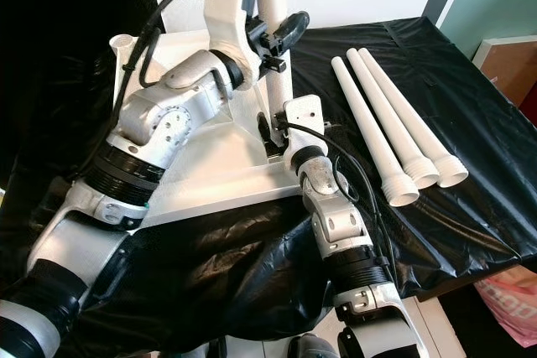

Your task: Building children table

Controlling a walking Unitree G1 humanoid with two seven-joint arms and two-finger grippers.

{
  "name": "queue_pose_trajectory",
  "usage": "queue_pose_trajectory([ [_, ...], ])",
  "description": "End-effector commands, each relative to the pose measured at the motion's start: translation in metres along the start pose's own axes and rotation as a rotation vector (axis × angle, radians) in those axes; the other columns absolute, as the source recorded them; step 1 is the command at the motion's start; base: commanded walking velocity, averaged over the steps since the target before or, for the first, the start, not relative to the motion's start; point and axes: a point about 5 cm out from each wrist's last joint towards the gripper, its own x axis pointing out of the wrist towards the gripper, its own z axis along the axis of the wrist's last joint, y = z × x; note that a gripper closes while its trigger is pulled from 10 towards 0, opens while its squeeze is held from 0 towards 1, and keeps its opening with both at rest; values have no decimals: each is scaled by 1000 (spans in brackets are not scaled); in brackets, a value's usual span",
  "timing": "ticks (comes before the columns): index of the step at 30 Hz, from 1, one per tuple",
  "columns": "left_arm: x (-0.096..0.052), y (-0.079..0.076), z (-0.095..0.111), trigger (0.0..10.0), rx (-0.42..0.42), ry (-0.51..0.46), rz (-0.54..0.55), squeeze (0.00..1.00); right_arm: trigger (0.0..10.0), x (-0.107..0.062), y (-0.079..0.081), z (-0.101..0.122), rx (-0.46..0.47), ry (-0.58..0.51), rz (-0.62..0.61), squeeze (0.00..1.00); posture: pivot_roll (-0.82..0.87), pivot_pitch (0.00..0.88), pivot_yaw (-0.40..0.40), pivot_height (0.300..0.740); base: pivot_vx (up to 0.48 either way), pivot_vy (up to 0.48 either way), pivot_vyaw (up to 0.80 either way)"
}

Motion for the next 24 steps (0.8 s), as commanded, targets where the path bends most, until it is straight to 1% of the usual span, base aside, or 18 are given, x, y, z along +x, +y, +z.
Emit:
queue_pose_trajectory([
  [1, 2, -10, 0, 10000, 33, -17, -21, 0, 10000, 2, 2, 3, -4, -16, -2, 0, 11, 98, -8, 740, 0, 0, 0],
  [8, 6, -20, -1, 10000, 43, -33, -37, 0, 10000, 5, -4, 4, -16, -22, -33, 0, 5, 96, -13, 740, 0, 0, 0],
  [14, 7, -22, 0, 10000, 40, -45, -34, 0, 10000, 5, -6, 3, -18, -23, -59, 0, 5, 95, -14, 740, 0, 0, 0],
  [15, 7, -23, 0, 10000, 44, -48, -31, 0, 7137, 5, -7, 2, -18, -21, -74, 0, 5, 97, -16, 740, 0, 0, 0],
  [16, 7, -23, 0, 10000, 44, -48, -31, 0, 7137, 5, -7, 2, -18, -21, -74, 0, 5, 97, -16, 740, 0, 0, 0],
  [17, 8, -23, 1, 10000, 45, -49, -29, 0, 4706, 5, -8, 2, -19, -21, -78, 0, 5, 96, -17, 740, 0, 0, 0],
  [18, 8, -23, 1, 10000, 45, -49, -29, 0, 4706, 5, -8, 2, -19, -21, -78, 0, 5, 96, -17, 740, 0, 0, 0],
  [19, 8, -22, 1, 10000, 47, -51, -26, 0, 510, 5, -9, 1, -18, -16, -85, 0, 4, 96, -17, 740, 0, 0, 0],
  [20, 8, -22, 1, 10000, 49, -53, -24, 0, 510, 5, -10, 1, -18, -13, -89, 0, 4, 96, -17, 740, 0, 0, 0],
  [21, 8, -21, 1, 10000, 49, -54, -22, 0, 0, 5, -11, 0, -20, -6, -95, 0, 4, 96, -17, 740, 0, 0, 0],
  [24, 8, -21, 1, 10000, 56, -55, -18, 0, 0, 5, -14, -2, -17, -2, -103, 0, 5, 93, -17, 740, 0, 0, 0],
])
